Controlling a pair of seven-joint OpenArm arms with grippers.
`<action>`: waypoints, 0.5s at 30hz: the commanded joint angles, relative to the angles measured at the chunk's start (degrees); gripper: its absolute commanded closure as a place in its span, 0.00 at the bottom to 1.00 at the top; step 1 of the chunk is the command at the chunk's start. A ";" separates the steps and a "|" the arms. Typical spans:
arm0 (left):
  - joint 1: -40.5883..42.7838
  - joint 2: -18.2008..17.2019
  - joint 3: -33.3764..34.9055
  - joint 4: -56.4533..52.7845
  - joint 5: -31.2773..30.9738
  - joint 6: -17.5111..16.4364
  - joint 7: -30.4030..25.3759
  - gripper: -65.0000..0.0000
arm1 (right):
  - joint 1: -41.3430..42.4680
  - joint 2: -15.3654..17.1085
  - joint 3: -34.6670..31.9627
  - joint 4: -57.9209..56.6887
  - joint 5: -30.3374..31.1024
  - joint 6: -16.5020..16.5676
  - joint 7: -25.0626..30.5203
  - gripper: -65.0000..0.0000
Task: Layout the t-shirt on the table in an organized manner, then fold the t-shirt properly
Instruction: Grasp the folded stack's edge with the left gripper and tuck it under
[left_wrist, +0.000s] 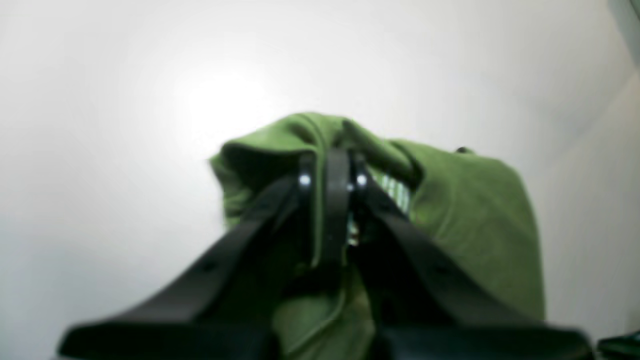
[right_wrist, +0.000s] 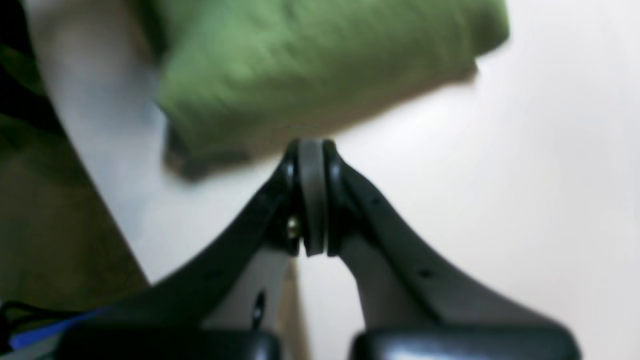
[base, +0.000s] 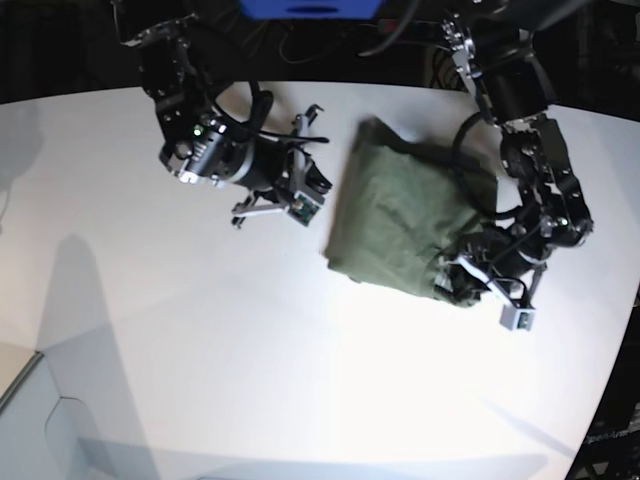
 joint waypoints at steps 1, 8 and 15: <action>-1.33 -0.71 0.31 0.98 -1.11 -0.07 -1.37 1.00 | 0.74 -0.34 -0.09 0.85 1.21 0.16 1.57 1.00; -1.51 -1.32 -0.04 0.98 -1.11 -0.07 -1.37 0.92 | 0.91 -0.42 -0.09 0.85 1.21 0.16 1.57 1.00; -1.42 -1.06 -0.21 1.68 -1.64 -0.07 -1.10 0.42 | 0.65 -0.34 -0.09 0.85 1.21 0.16 1.57 1.00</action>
